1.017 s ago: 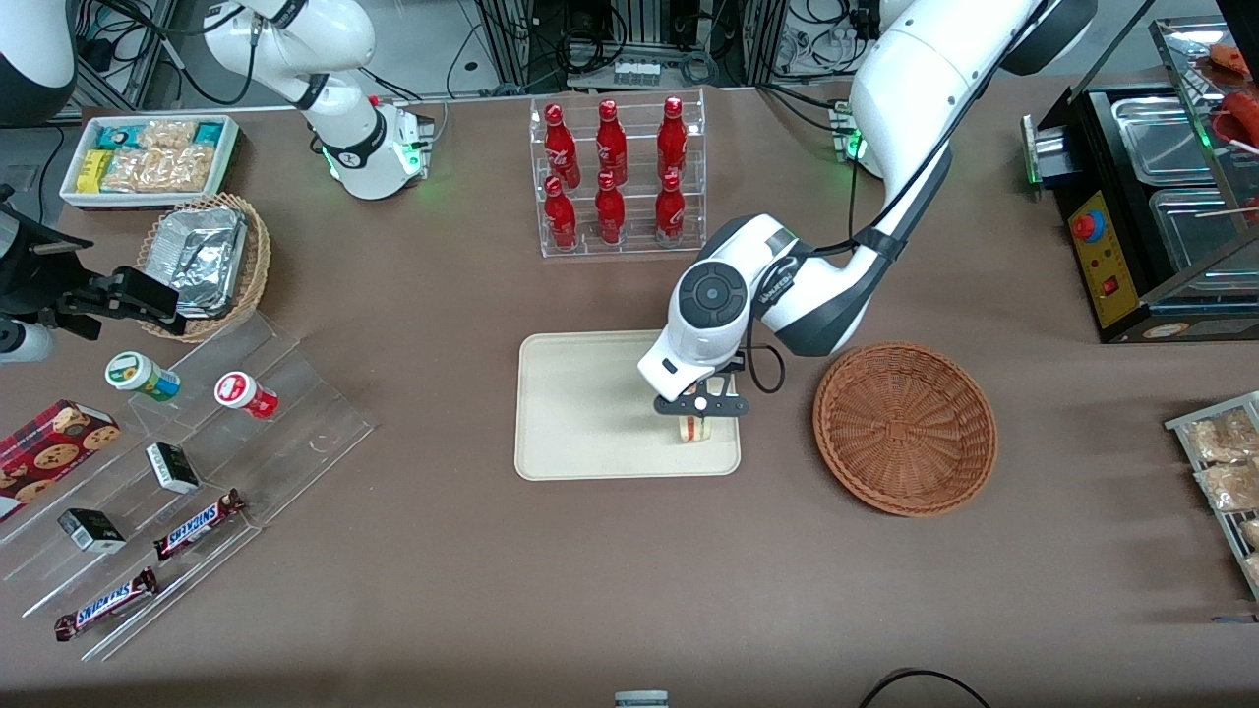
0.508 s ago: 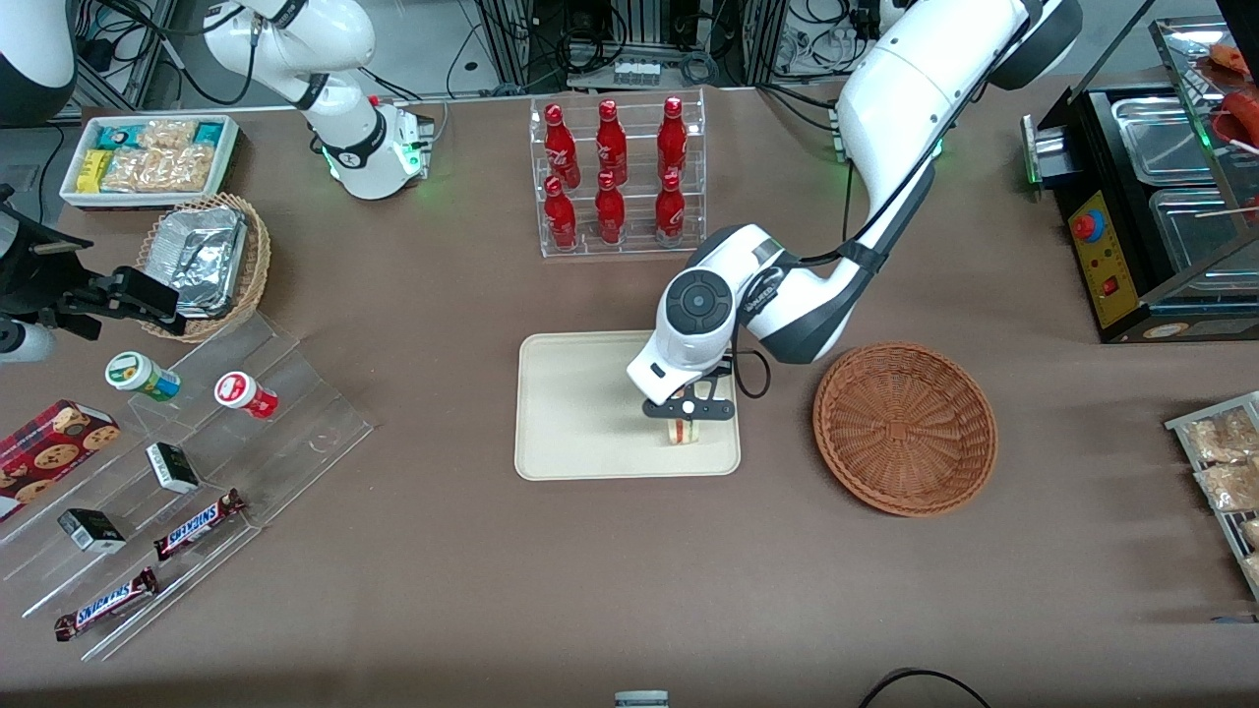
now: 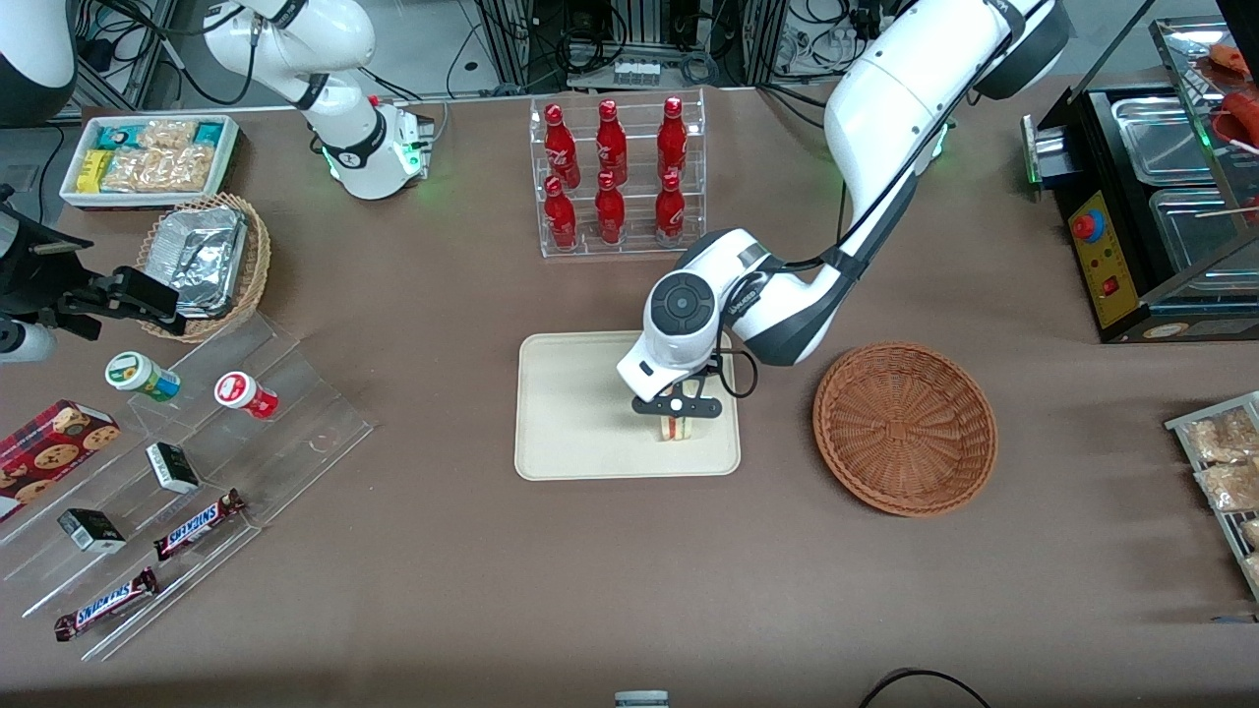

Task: Place sandwich from basket to tray
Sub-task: 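Lower the sandwich onto the tray and open the left gripper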

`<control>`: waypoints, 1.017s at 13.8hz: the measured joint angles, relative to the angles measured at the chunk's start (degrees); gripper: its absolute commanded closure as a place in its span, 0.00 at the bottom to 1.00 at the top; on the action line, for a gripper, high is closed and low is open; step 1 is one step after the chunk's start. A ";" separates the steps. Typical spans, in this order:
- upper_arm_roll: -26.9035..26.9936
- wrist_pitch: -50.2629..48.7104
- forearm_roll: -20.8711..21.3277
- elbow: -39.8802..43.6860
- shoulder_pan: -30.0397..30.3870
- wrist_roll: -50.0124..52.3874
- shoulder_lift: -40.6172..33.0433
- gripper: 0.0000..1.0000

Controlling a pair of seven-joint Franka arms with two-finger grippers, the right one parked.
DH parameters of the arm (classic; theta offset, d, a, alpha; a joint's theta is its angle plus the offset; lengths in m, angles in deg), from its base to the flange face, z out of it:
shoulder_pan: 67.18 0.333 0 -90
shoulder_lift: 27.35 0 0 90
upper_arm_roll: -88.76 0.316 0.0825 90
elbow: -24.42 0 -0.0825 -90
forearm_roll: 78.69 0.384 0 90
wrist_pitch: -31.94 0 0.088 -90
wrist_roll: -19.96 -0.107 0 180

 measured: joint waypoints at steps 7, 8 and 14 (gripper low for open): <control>0.09 2.20 1.64 0.04 -0.29 0.33 1.95 0.29; 0.11 2.21 1.64 0.07 -0.29 0.33 2.03 0.00; 0.40 2.19 1.85 0.70 -0.28 0.35 2.03 0.00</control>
